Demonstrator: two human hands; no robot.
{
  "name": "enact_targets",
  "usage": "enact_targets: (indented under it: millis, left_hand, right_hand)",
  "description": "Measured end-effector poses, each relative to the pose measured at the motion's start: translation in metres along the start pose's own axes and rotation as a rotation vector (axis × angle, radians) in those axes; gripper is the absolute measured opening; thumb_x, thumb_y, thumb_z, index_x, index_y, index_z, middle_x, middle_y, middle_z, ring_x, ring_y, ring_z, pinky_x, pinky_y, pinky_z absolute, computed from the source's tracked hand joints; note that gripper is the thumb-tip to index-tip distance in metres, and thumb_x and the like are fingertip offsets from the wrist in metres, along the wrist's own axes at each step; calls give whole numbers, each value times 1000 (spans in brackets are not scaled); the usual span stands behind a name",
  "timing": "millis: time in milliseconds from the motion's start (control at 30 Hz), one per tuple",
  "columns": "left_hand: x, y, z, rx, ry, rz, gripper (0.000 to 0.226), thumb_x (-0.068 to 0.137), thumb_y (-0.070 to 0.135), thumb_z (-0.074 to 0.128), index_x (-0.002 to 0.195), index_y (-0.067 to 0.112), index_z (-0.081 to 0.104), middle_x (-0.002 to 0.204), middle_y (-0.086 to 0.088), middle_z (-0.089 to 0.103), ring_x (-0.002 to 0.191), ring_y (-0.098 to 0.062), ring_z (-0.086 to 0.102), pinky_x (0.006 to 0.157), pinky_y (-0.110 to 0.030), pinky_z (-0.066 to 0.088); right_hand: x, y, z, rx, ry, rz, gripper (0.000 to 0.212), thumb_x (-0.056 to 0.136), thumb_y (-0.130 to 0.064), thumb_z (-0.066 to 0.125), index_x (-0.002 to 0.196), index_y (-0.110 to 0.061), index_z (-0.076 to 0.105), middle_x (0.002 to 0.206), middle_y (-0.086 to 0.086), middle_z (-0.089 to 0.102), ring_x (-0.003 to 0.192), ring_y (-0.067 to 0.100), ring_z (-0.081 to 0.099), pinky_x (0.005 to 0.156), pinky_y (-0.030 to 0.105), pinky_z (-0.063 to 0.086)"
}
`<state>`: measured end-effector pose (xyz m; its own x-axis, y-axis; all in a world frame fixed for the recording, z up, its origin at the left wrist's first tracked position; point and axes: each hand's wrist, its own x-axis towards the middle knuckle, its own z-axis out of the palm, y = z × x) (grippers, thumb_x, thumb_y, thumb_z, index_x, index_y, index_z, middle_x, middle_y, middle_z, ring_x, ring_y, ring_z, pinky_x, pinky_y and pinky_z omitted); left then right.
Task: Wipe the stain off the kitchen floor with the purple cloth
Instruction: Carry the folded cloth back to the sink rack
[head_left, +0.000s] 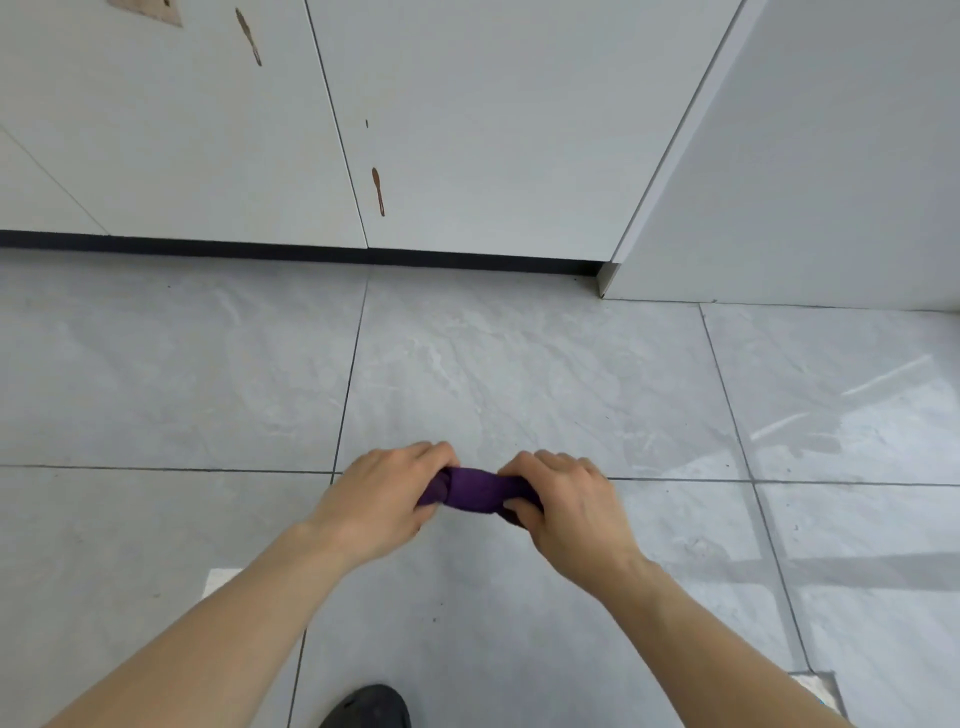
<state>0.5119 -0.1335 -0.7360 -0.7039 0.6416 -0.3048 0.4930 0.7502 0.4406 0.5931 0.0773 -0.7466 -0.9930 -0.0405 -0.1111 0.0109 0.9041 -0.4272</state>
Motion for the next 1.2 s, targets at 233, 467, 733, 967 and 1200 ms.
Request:
enact_targets:
  millis: [233, 467, 733, 967, 1200]
  left_hand:
    - [-31, 53, -121, 99, -6, -4, 31, 90, 15, 58, 113, 34, 51, 102, 14, 64, 81, -20, 63, 72, -32, 48]
    - [-99, 155, -299, 114, 24, -23, 30, 91, 20, 58, 115, 37, 50, 106, 15, 63, 90, -18, 63, 79, -35, 51]
    - [-180, 297, -526, 110, 116, -17, 29, 91, 23, 59, 115, 39, 52, 107, 17, 65, 93, -15, 62, 79, -32, 50]
    - [-229, 385, -676, 104, 220, 11, 30, 90, 19, 60, 114, 38, 53, 106, 16, 65, 91, -18, 63, 81, -34, 49]
    - [-229, 403, -773, 97, 347, 83, 27, 90, 25, 65, 109, 41, 55, 101, 20, 64, 86, -10, 59, 76, -28, 47]
  right_hand:
    - [-8, -61, -113, 13, 35, 78, 11, 89, -22, 65, 98, -27, 60, 85, -8, 68, 76, 21, 58, 78, 36, 44]
    - [-35, -153, -314, 7, 36, 104, 12, 93, -25, 65, 104, -28, 64, 96, -10, 67, 84, 17, 59, 79, 27, 37]
    - [-76, -259, -574, 20, 91, 125, 18, 93, -24, 65, 110, -29, 68, 105, -10, 63, 87, 19, 60, 81, 28, 40]
    - [-101, -325, -737, 48, 195, 125, 19, 92, -24, 63, 108, -32, 66, 98, -11, 66, 85, 17, 64, 74, 31, 50]
    - [-72, -366, -824, -25, 327, 69, 21, 89, -25, 64, 107, -34, 63, 102, -15, 68, 90, 14, 63, 73, 28, 47]
